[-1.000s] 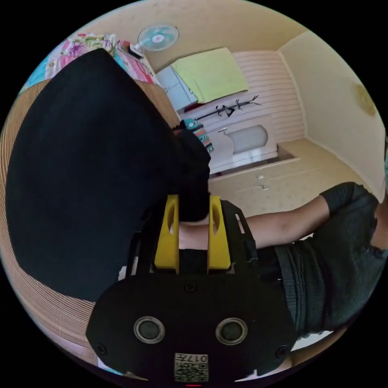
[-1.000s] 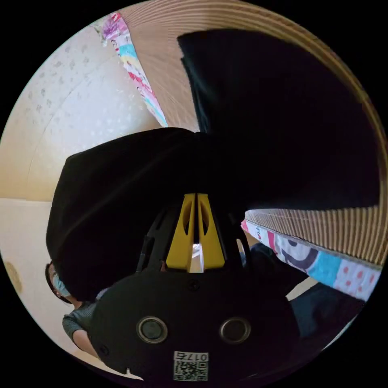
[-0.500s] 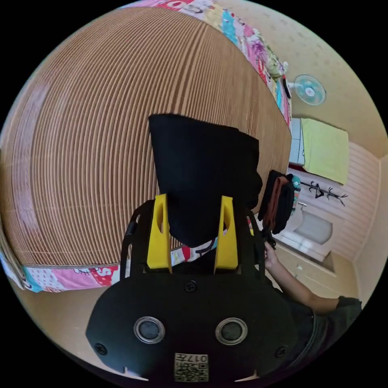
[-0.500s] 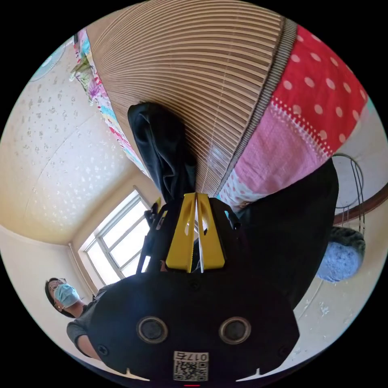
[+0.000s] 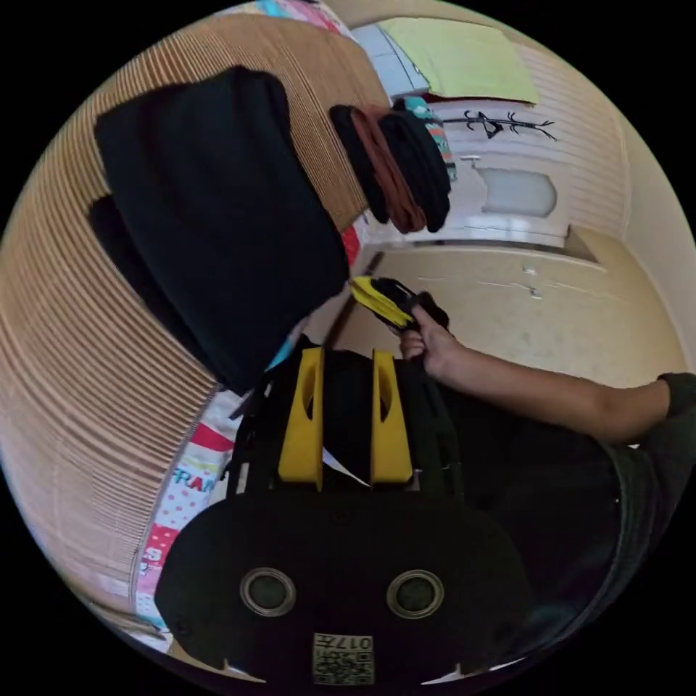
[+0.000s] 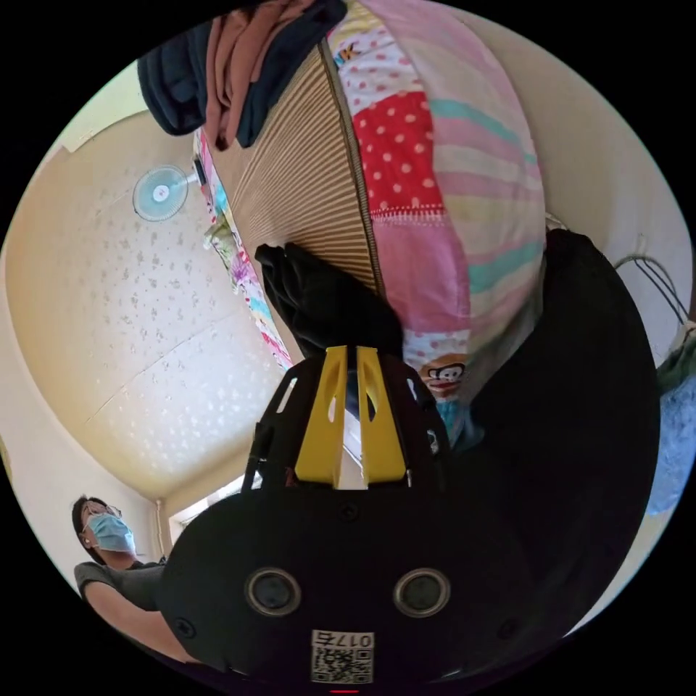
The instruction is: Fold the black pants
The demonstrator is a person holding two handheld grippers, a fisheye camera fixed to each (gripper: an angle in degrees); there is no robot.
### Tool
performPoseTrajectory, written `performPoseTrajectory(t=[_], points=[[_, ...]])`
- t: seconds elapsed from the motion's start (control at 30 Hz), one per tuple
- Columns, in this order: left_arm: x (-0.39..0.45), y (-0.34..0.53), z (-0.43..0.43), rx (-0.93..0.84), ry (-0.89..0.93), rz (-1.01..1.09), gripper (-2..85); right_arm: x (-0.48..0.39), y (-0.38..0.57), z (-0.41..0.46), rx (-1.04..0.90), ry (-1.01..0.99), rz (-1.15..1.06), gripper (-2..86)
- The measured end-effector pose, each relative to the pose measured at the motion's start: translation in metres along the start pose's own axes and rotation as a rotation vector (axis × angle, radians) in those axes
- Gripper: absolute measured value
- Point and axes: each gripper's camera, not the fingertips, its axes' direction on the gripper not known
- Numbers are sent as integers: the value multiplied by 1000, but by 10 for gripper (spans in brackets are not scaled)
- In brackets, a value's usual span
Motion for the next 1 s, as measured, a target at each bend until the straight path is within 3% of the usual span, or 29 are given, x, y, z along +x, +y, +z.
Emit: performPoseTrajectory(t=[0.03,0.1,0.17,0.27,0.33,0.43,0.53,0.6,0.73,0.87,1.0], points=[[-12,14,-20,106,-99,-59,120,6,9,1,-8,-12,21,96],[-47,29,-34,196,-106,-199,138,10,21,5,-36,-26,26,167],[-100,35,-12,142,53,-361,133,9,32,15,-83,-60,-16,212],[-126,43,45,26,266,-391,41,7,40,43,-216,-80,-49,241],[-118,49,64,-18,316,-391,35,5,43,61,-286,-101,-73,246],[-83,53,94,-131,556,-297,34,0,48,78,-300,-95,-86,235],[-67,69,79,-164,402,-314,39,-7,58,85,-372,12,-89,145],[-68,81,59,-133,388,-321,47,-6,63,86,-426,-55,-74,110],[-94,126,16,29,371,-503,206,-9,80,75,-464,-165,15,82],[-130,147,9,247,507,-616,247,-12,100,58,-507,-276,90,75],[-151,140,36,376,676,-694,294,-12,110,36,-538,-255,131,73]])
